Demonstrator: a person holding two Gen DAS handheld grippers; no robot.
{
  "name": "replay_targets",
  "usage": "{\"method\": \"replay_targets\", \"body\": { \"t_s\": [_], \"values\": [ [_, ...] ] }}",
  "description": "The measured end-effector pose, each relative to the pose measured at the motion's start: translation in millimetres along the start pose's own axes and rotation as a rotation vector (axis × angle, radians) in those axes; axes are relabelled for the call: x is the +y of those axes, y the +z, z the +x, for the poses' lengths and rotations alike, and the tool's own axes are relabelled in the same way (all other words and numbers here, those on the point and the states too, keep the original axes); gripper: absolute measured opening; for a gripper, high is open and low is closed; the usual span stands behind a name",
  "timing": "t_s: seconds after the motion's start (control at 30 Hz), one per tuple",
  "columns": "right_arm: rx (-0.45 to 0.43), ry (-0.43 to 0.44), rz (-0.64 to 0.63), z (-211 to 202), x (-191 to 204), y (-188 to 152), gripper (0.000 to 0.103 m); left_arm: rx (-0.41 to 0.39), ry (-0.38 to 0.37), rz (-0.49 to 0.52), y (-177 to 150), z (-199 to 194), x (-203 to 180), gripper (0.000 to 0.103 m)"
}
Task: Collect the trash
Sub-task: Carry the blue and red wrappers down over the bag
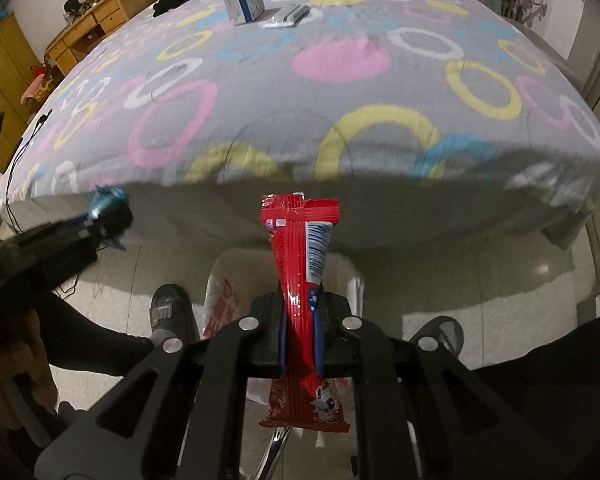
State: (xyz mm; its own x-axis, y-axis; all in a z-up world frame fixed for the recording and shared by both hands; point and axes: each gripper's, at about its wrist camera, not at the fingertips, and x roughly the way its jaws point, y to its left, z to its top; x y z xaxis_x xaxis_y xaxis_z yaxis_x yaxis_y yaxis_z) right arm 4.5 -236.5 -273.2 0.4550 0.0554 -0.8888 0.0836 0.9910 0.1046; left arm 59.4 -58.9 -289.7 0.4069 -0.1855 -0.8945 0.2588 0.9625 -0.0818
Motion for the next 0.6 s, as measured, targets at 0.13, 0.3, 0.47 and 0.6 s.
{"method": "replay_targets", "body": {
  "t_s": [0.13, 0.3, 0.47, 0.6],
  "values": [
    [0.024, 0.016, -0.008, 9.4, 2.3, -11.5, 0.010, 0.046, -0.025, -0.012, -18.0, 10.4, -5.4, 0.026],
    [0.068, 0.027, -0.009, 23.7, 2.0, -21.5, 0.010, 0.078, -0.054, 0.025, -37.2, 24.0, -10.8, 0.026],
    [0.094, 0.036, -0.028, 39.6, 7.5, -23.4, 0.010, 0.124, -0.067, 0.046, -42.2, 44.2, -9.2, 0.026],
    [0.139, 0.029, -0.022, 58.8, 8.3, -25.4, 0.010, 0.178, -0.085, 0.050, -45.4, 63.5, -12.8, 0.026]
  ]
}}
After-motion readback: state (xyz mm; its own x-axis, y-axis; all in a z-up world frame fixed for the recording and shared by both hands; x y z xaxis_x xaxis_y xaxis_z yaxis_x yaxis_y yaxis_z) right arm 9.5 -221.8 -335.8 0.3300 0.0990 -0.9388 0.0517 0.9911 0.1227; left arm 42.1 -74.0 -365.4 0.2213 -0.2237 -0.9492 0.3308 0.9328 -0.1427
